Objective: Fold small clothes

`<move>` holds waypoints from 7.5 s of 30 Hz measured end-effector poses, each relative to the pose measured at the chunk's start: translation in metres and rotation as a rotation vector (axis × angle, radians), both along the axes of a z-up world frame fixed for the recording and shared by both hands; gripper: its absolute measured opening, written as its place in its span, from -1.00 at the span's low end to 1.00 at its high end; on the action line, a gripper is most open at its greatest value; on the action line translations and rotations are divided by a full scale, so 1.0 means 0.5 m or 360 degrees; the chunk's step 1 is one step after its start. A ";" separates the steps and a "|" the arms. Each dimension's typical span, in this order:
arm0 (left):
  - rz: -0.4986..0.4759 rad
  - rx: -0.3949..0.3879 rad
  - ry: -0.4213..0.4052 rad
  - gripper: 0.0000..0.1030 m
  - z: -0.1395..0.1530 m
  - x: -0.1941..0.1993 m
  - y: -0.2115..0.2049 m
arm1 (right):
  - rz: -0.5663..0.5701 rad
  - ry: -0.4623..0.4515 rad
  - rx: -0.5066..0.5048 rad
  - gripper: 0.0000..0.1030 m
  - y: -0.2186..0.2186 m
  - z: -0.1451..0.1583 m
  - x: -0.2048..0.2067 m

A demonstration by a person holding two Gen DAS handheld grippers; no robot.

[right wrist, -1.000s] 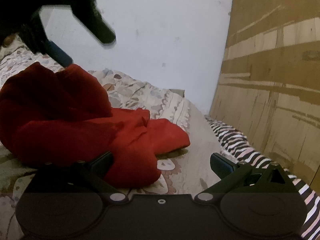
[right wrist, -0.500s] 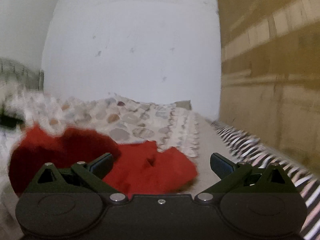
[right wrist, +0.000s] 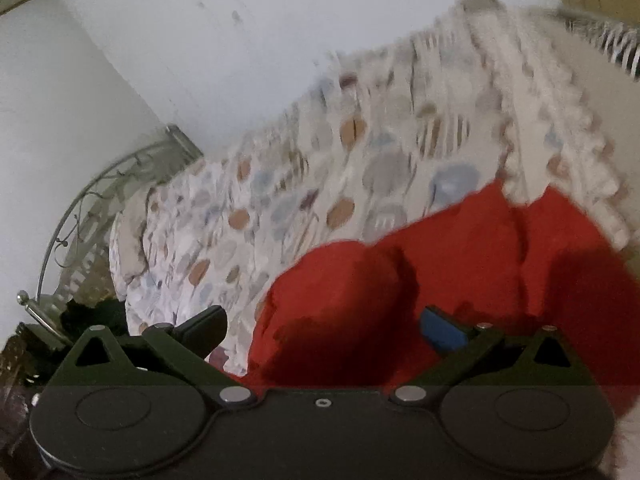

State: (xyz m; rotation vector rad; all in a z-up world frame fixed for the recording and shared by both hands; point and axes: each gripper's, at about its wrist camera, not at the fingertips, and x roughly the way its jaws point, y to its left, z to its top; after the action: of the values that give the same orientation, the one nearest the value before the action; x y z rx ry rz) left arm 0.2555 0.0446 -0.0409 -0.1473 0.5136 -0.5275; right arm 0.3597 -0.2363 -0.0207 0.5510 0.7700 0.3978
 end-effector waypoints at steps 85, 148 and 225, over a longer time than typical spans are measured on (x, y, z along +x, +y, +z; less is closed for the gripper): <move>-0.0144 -0.0366 0.0383 0.91 -0.035 0.061 -0.028 | -0.0303 -0.0398 -0.0809 0.99 -0.057 -0.057 -0.337; -0.0253 -0.0775 0.0893 1.00 -0.144 0.177 -0.064 | -0.0510 -0.0351 -0.0090 0.81 -0.201 -0.143 -0.175; 0.0520 -0.0017 0.0229 0.99 0.095 0.132 0.166 | -0.0317 -0.0756 -0.0451 0.99 0.142 0.031 -0.046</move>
State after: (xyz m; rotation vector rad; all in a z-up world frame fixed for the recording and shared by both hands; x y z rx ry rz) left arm 0.3215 0.1278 0.0065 -0.2752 0.6130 -0.2008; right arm 0.3368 -0.1654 -0.0050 0.2464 0.3012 0.2156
